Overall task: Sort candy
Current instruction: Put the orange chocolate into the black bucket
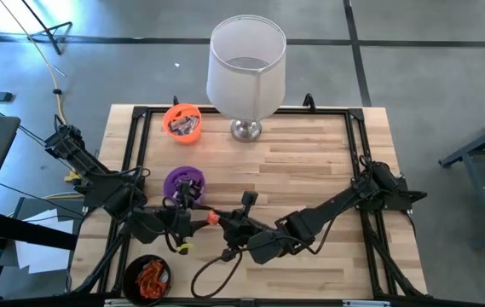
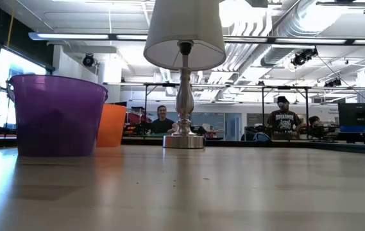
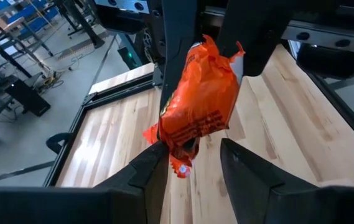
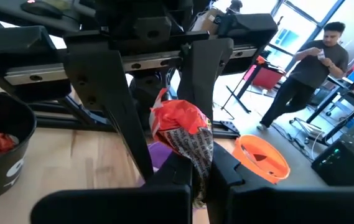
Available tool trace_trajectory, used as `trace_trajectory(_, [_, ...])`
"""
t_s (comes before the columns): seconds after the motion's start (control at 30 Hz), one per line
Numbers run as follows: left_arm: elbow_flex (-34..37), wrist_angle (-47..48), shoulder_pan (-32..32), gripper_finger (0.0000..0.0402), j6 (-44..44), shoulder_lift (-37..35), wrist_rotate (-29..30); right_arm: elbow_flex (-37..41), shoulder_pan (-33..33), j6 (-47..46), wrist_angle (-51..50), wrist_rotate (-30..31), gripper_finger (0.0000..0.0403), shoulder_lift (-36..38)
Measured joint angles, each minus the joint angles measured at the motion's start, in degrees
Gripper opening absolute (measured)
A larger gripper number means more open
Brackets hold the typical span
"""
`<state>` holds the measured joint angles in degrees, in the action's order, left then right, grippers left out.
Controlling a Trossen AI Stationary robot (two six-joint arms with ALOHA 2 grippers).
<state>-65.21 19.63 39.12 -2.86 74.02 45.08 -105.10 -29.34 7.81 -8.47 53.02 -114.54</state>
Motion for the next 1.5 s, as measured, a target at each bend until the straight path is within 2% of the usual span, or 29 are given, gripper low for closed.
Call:
trace_trajectory(0.23, [0.00,-0.27,-0.47,0.0136,0.20,0.00,0.48,0.00,0.04,0.00,0.04,-0.11,0.0000,0.00])
trace_trajectory(0.57, [0.00,-0.43,0.64,0.0136,-1.98,0.07,7.80,-0.43,-0.10,1.26,0.36,-0.62,0.0000,-0.09])
trace_trajectory(0.7, [0.00,-0.98,0.77,0.0136,-2.72,0.07,9.91,-1.65,-0.92,3.35,0.16,0.98,0.0000,-0.17])
trace_trajectory(1.3, [0.00,-3.47,0.64,0.0134,-1.89,0.04,2.01,-2.01,-0.22,2.69,-0.02,-1.85,0.0000,-0.17])
trace_trajectory(1.4, [0.00,-3.38,0.64,0.0121,-1.87,0.02,1.97,-1.99,-0.20,2.67,-0.04,-1.63,0.0001,-0.17])
trace_trajectory(1.5, [0.00,-3.31,0.66,0.0088,-1.83,0.02,1.93,-1.99,-0.20,2.55,-0.07,-1.46,0.0007,-0.17])
